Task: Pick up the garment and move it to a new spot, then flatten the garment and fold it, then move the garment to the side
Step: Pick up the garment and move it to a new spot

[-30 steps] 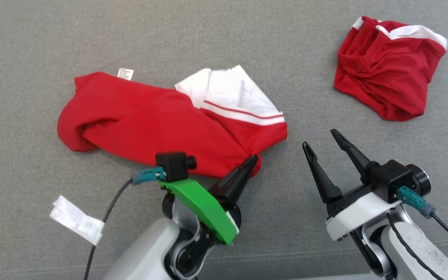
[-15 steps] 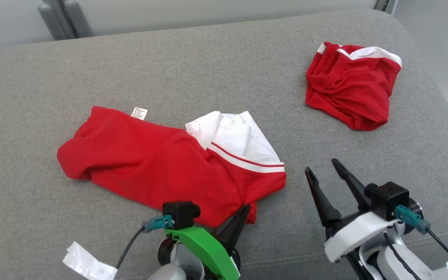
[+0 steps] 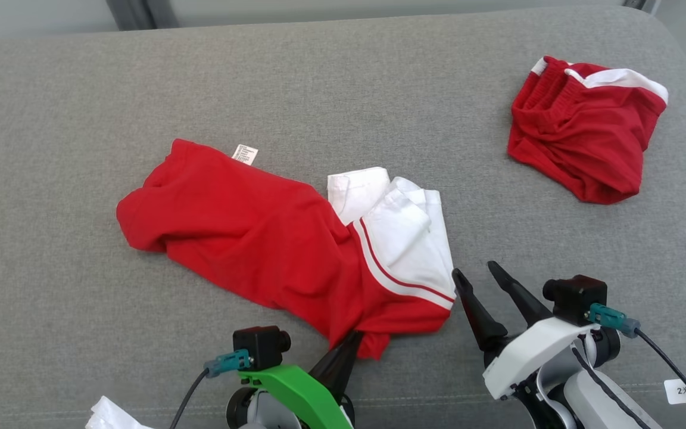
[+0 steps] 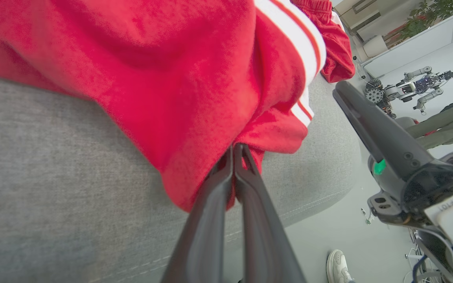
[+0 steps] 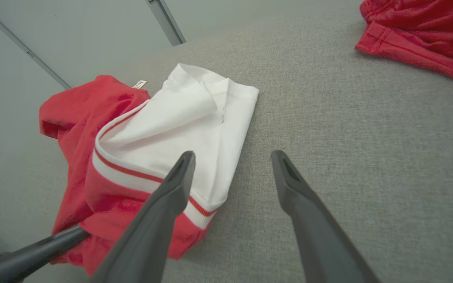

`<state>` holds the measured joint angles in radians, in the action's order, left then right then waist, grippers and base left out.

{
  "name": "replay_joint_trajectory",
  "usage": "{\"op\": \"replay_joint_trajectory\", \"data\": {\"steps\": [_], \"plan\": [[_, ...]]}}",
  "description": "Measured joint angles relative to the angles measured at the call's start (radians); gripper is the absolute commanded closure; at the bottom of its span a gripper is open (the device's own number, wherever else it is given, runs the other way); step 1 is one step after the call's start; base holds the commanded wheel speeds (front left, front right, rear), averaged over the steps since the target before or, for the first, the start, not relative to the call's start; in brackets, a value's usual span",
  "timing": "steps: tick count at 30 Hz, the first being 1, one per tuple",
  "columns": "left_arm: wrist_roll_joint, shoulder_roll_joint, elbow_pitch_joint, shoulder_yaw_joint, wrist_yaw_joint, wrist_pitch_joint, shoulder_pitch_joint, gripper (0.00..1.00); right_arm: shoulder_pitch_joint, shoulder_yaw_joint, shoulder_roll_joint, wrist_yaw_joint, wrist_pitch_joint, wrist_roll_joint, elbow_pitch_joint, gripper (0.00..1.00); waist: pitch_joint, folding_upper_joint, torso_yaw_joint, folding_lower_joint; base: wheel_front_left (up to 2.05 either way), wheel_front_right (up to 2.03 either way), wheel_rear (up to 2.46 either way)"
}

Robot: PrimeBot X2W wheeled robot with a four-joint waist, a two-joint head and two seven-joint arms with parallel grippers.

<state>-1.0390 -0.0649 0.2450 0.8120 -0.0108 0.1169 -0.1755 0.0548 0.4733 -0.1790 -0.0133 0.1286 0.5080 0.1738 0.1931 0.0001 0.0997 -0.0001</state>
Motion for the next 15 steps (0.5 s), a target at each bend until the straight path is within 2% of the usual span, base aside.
{"op": "replay_joint_trajectory", "data": {"steps": [10, 15], "plan": [[-0.002, 0.002, -0.005, -0.012, -0.002, 0.024, 0.003, 1.00, 0.011, 0.014, 0.055, 0.066, -0.058, 0.100, 0.098, 0.00, 0.028, 0.0000, 0.068, 0.0000, 0.00, 0.00, 0.00], [-0.004, 0.002, -0.006, -0.020, -0.002, 0.026, 0.003, 1.00, 0.024, 0.030, 0.067, 0.078, -0.069, 0.108, 0.122, 0.00, 0.032, 0.0000, 0.074, 0.0000, 0.00, 0.00, 0.00]]}}
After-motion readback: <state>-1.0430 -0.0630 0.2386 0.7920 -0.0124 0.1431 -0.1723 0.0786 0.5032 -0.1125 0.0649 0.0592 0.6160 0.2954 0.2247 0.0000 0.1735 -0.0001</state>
